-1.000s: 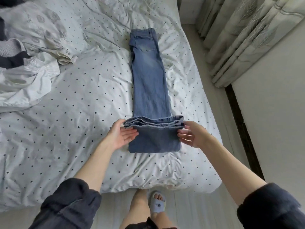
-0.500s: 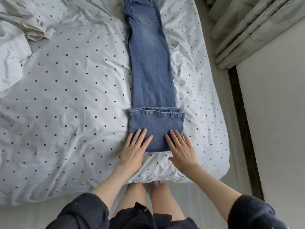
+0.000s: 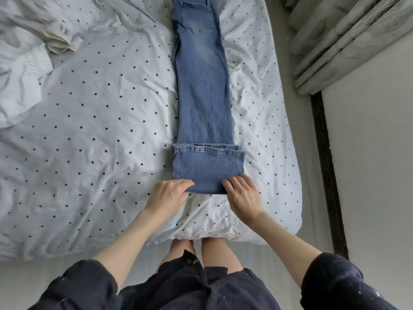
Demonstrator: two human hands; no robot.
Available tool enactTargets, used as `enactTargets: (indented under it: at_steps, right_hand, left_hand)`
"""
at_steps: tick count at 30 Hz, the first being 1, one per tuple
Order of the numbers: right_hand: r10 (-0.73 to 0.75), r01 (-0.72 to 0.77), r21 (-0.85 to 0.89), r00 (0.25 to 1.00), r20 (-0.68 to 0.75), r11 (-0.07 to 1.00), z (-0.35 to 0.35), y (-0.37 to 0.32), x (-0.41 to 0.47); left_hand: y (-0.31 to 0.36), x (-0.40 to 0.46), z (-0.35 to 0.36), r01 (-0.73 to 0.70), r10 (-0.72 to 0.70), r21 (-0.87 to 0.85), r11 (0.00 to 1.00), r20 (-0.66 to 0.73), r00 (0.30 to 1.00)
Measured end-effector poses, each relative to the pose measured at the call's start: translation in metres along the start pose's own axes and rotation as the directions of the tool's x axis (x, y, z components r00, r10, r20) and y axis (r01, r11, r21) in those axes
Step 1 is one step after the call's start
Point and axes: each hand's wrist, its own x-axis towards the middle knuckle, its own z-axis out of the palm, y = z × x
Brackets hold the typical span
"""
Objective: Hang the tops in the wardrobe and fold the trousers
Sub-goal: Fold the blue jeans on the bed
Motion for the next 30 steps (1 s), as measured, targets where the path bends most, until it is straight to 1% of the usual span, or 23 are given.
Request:
enactTargets:
  at_steps: [3,5,7,10,12,14,16,18,20,21,22,23,24,26,27,28,29,30]
  right_hand:
    - [0.021,-0.02,0.102,1.0,-0.001,0.995,-0.032,0.013,0.016]
    - [0.017,-0.015,0.146,1.0,-0.013,0.989,-0.054,0.024,0.033]
    - [0.023,-0.019,0.168,0.999,-0.024,0.986,-0.073,0.035,0.054]
    - [0.064,-0.058,0.132,0.997,-0.043,0.99,-0.092,0.046,0.094]
    - [0.096,-0.094,0.083,0.995,-0.015,0.992,-0.101,0.055,0.125]
    - [0.15,-0.153,0.077,0.988,0.045,0.985,-0.106,0.07,0.167]
    - [0.202,-0.207,0.083,0.978,0.061,0.975,-0.105,0.081,0.203]
    - [0.218,-0.222,0.113,0.975,0.05,0.968,-0.089,0.084,0.224]
    - [0.172,-0.163,0.131,0.983,-0.059,0.978,-0.07,0.077,0.221]
    - [0.134,-0.115,0.146,0.982,-0.13,0.983,-0.06,0.072,0.21]
    - [0.089,-0.064,0.152,0.982,-0.168,0.986,-0.045,0.068,0.197]
    - [0.043,-0.018,0.157,0.987,-0.156,0.987,-0.032,0.064,0.181]
    - [-0.021,0.037,0.147,0.994,-0.109,0.988,-0.017,0.061,0.165]
    - [-0.095,0.09,0.114,0.995,0.041,0.989,0.0,0.059,0.141]
    - [-0.106,0.097,0.08,0.987,0.122,0.992,0.008,0.06,0.135]
    - [-0.106,0.101,0.042,0.985,0.139,0.994,0.012,0.06,0.132]
    - [-0.106,0.104,0.023,0.988,0.108,0.994,0.016,0.062,0.134]
    - [-0.121,0.12,0.016,0.992,0.041,0.993,0.02,0.065,0.137]
  left_hand:
    - [0.005,0.015,-0.032,0.073,-0.073,-0.029,0.997,0.004,0.997]
    - [0.005,0.031,-0.054,0.141,-0.14,-0.06,0.988,0.017,0.99]
    - [0.0,0.051,-0.073,0.173,-0.172,-0.066,0.983,0.02,0.985]
    - [-0.006,0.082,-0.099,0.173,-0.178,-0.13,0.976,-0.026,0.984]
    - [-0.012,0.107,-0.112,0.195,-0.203,-0.136,0.971,-0.051,0.978]
    - [-0.025,0.144,-0.123,0.199,-0.211,-0.088,0.976,-0.171,0.962]
    - [-0.034,0.176,-0.126,0.213,-0.215,-0.04,0.976,-0.287,0.933]
    - [-0.039,0.194,-0.114,0.26,-0.262,-0.049,0.964,-0.314,0.912]
    - [-0.034,0.191,-0.093,0.237,-0.248,-0.074,0.969,-0.291,0.924]
    - [-0.031,0.182,-0.08,0.199,-0.21,-0.068,0.978,-0.268,0.94]
    - [-0.03,0.173,-0.062,0.169,-0.173,-0.037,0.985,-0.238,0.956]
    - [-0.031,0.163,-0.045,0.154,-0.15,0.002,0.988,-0.206,0.967]
    - [-0.031,0.153,-0.029,0.148,-0.137,0.049,0.988,-0.178,0.975]
    - [-0.032,0.137,-0.005,0.139,-0.124,0.157,0.978,-0.101,0.987]
    - [-0.033,0.133,0.005,0.142,-0.134,0.213,0.967,-0.053,0.99]
    - [-0.033,0.131,0.01,0.136,-0.135,0.268,0.954,-0.024,0.991]
    - [-0.034,0.131,0.014,0.134,-0.138,0.315,0.94,-0.008,0.99]
    - [-0.036,0.133,0.017,0.132,-0.133,0.356,0.925,-0.02,0.991]
